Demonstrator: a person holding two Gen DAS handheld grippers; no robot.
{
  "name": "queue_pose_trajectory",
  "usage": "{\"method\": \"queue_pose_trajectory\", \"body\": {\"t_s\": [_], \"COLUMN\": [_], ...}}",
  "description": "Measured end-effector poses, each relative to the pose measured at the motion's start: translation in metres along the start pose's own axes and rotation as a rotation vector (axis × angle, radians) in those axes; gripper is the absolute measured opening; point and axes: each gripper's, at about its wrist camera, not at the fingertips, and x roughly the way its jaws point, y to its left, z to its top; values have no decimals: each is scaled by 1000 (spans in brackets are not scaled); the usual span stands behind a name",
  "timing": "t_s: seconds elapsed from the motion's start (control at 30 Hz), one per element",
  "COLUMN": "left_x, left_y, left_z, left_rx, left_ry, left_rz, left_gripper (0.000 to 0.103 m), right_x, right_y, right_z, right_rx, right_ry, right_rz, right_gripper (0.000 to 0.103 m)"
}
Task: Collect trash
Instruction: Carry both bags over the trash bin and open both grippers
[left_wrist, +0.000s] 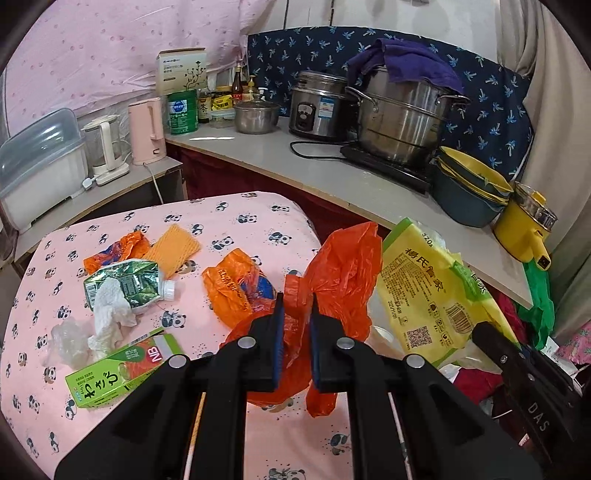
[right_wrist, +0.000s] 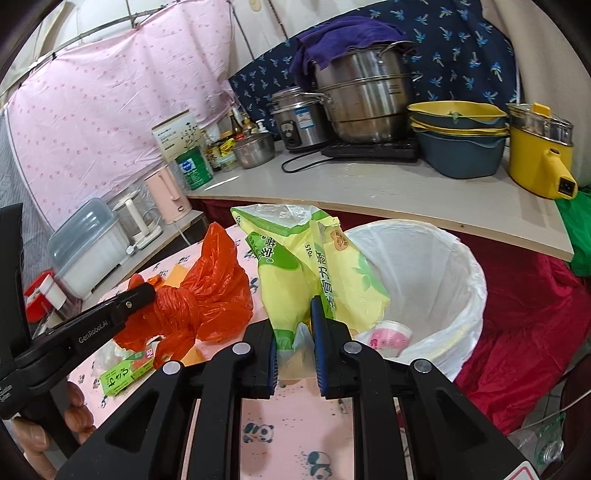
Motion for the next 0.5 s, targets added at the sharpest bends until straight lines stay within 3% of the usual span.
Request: {"method": "queue_pose_trajectory", "body": {"t_s": [0.5], "left_x": [24], "left_y": [-81], "left_z": [18], "left_rx": [86], "left_ry": [-8], "left_rz": [-118], "left_gripper": [11], "right_x": [-12], "right_y": [-79], "right_z": [8], "right_rx": [109], "right_ry": [-41], "right_rz": [-115], "right_gripper": [15]}}
